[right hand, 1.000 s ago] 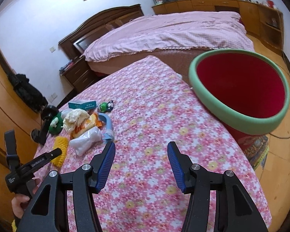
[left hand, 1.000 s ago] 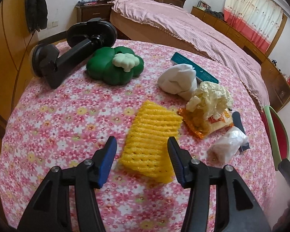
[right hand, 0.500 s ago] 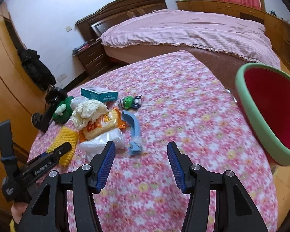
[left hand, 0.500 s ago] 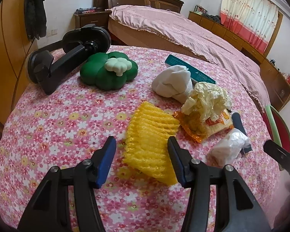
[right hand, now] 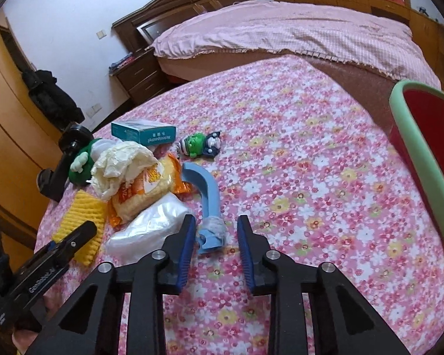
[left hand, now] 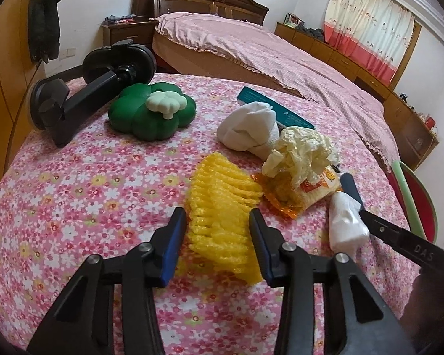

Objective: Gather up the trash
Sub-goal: 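Grasp the second yellow foam net with the left tool while the right tool grasps the blue plastic handle, then lift the yellow net with the left tool while the right tool lifts the blue handle, then carry the yellow net and blue handle over the red bucket with both tools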

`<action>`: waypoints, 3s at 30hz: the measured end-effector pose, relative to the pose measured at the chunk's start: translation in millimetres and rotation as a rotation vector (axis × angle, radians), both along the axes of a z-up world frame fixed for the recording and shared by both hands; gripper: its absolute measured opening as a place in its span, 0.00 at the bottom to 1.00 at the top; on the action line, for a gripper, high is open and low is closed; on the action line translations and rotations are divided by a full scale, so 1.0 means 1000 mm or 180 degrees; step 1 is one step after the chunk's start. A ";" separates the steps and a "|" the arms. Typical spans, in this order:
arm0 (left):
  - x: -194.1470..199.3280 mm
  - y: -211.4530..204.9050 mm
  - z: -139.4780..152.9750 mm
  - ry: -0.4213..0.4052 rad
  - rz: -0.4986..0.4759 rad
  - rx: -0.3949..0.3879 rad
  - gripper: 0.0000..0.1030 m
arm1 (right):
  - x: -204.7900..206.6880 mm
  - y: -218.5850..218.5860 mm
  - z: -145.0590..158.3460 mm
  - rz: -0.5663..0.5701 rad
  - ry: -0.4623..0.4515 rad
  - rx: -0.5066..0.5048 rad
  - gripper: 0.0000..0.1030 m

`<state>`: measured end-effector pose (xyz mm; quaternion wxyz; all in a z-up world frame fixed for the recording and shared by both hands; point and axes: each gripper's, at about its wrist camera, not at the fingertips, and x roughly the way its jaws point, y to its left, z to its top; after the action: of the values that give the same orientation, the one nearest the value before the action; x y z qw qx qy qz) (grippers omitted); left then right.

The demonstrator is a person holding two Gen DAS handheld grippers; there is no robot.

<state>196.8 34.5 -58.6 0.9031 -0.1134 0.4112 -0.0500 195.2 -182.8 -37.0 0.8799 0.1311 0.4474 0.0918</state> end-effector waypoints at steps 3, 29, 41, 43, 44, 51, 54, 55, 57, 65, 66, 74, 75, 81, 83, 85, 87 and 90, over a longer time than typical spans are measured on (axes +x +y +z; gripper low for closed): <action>0.000 0.000 0.000 -0.0003 -0.0020 -0.0034 0.38 | -0.001 -0.001 -0.001 -0.0016 -0.0058 0.0025 0.25; -0.017 -0.016 0.014 -0.0223 -0.0269 -0.0304 0.11 | -0.047 -0.040 0.020 -0.0420 -0.0242 0.0301 0.15; -0.046 -0.044 0.047 -0.0396 -0.0487 -0.0358 0.11 | -0.087 -0.079 0.035 -0.0711 -0.0371 0.0419 0.15; -0.050 -0.053 0.053 -0.0428 -0.0545 -0.0349 0.11 | -0.092 -0.086 0.037 -0.0752 -0.0397 0.0436 0.15; -0.050 -0.057 0.055 -0.0438 -0.0571 -0.0349 0.11 | -0.094 -0.089 0.037 -0.0771 -0.0408 0.0448 0.15; -0.052 -0.089 0.072 -0.0493 -0.0800 -0.0319 0.11 | -0.109 -0.116 0.041 -0.0934 -0.0485 0.0535 0.15; -0.051 -0.108 0.076 -0.0488 -0.0925 -0.0289 0.11 | -0.113 -0.128 0.041 -0.1016 -0.0517 0.0591 0.15; -0.049 -0.115 0.077 -0.0469 -0.0980 -0.0294 0.11 | -0.115 -0.133 0.041 -0.1045 -0.0530 0.0608 0.15; -0.047 -0.128 0.078 -0.0442 -0.1073 -0.0300 0.11 | -0.119 -0.142 0.042 -0.1096 -0.0555 0.0642 0.15; -0.040 -0.186 0.083 -0.0405 -0.1394 -0.0237 0.11 | -0.133 -0.184 0.043 -0.1372 -0.0637 0.0755 0.15; -0.039 -0.193 0.084 -0.0405 -0.1435 -0.0221 0.11 | -0.134 -0.190 0.042 -0.1403 -0.0648 0.0758 0.15; -0.024 -0.258 0.082 -0.0381 -0.1758 -0.0098 0.11 | -0.140 -0.223 0.044 -0.1629 -0.0733 0.0681 0.15; -0.021 -0.267 0.081 -0.0372 -0.1796 -0.0085 0.11 | -0.139 -0.227 0.043 -0.1653 -0.0739 0.0685 0.15; -0.011 -0.303 0.075 -0.0316 -0.1923 -0.0073 0.11 | -0.130 -0.248 0.038 -0.1720 -0.0724 0.0751 0.15; -0.010 -0.311 0.074 -0.0318 -0.1957 -0.0060 0.11 | -0.127 -0.253 0.036 -0.1729 -0.0712 0.0767 0.15; -0.007 -0.321 0.072 -0.0316 -0.1990 -0.0053 0.11 | -0.123 -0.258 0.034 -0.1734 -0.0696 0.0776 0.15; -0.004 -0.328 0.071 -0.0315 -0.2011 -0.0041 0.11 | -0.120 -0.263 0.031 -0.1738 -0.0681 0.0777 0.15; 0.001 -0.338 0.067 -0.0292 -0.2029 -0.0021 0.11 | -0.115 -0.269 0.027 -0.1744 -0.0658 0.0781 0.16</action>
<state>197.7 -303.3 8.7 0.8592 0.0205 0.3846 -0.3368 79.8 -451.6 -9.8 0.8903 0.3419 0.2892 -0.0825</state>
